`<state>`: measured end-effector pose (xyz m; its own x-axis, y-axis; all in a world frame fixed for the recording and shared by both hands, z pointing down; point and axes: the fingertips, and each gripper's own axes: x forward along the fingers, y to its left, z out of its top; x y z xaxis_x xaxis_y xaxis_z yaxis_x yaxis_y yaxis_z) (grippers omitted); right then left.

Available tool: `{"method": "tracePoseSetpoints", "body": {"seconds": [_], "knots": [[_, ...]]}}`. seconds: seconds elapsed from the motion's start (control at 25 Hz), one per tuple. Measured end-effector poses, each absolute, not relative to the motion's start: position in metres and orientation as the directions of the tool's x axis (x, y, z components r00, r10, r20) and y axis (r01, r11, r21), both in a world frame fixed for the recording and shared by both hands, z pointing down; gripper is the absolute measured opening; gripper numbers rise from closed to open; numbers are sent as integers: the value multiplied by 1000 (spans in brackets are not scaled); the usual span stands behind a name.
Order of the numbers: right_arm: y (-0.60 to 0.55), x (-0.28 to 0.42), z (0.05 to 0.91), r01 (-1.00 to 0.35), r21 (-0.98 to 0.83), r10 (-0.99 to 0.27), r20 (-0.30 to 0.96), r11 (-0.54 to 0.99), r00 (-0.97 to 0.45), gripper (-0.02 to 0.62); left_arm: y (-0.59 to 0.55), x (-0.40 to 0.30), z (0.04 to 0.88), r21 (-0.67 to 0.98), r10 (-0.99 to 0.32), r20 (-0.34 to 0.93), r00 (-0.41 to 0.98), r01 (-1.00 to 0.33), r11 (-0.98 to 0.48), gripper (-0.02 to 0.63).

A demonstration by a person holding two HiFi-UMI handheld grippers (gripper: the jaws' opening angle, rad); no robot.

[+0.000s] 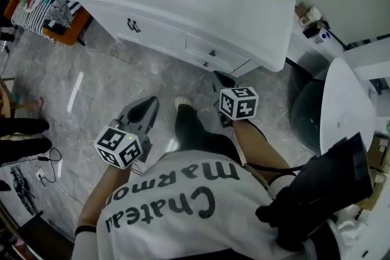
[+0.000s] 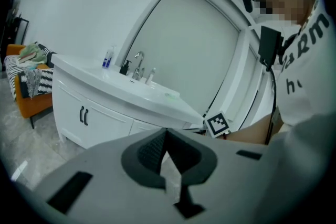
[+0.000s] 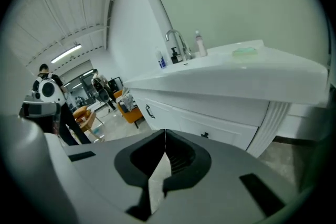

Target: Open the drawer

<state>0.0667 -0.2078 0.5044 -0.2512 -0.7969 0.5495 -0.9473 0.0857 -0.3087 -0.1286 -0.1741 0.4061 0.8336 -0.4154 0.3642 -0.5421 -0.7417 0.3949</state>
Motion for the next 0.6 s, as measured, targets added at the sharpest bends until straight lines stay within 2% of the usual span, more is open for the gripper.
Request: {"method": "tracePoseSetpoints", "body": {"seconds": [0.4, 0.44, 0.52, 0.6], "knots": [[-270, 120, 626, -941, -262, -705, 708, -214, -36, 10, -234, -117, 459, 385, -327, 512, 794, -552, -739, 5], [-273, 124, 634, -935, -269, -694, 719, -232, -35, 26, -238, -116, 463, 398, -326, 517, 791, -559, -727, 5], [-277, 130, 649, -917, -297, -672, 739, -265, -45, 149, -245, -113, 473, 439, -330, 523, 786, -580, -687, 5], [-278, 135, 664, -900, -311, -646, 762, -306, -44, 158, -249, -111, 484, 468, -332, 537, 776, -601, -647, 5]]}}
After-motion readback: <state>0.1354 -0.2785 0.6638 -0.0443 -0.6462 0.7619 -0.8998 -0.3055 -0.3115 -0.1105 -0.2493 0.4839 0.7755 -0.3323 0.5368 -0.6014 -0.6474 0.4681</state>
